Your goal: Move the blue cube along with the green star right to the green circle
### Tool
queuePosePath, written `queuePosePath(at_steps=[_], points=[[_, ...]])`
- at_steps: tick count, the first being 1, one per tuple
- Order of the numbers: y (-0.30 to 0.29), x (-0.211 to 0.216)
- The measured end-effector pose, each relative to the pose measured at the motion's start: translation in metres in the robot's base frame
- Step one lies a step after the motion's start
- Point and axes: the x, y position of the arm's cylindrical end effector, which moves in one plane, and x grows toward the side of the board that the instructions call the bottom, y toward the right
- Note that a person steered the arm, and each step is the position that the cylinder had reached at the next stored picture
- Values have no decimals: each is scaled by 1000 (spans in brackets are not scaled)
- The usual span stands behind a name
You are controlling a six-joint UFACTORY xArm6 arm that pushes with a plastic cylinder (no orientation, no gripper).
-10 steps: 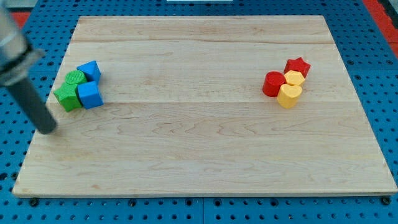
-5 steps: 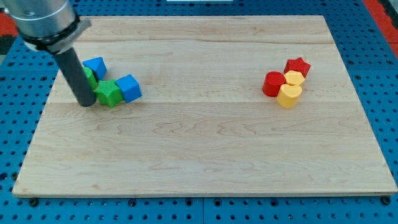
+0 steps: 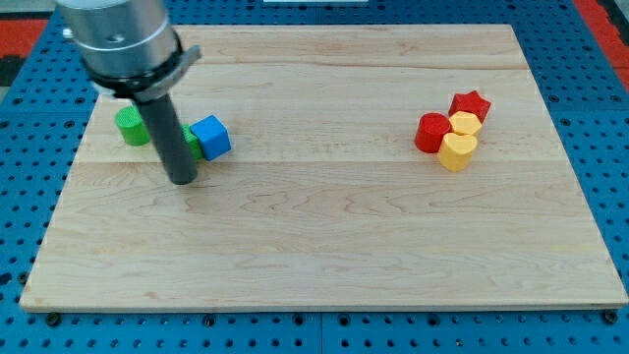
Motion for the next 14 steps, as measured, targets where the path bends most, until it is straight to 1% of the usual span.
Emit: queuePosePath(at_steps=[2, 3, 4, 5, 6, 7, 8, 9, 10, 11, 12, 13, 14], points=[[6, -22], [6, -46], [9, -52], [9, -4], [-26, -32], [-32, -42], [-12, -43], [46, -52], [69, -104], [45, -138], [24, -131], [51, -125], [66, -119]])
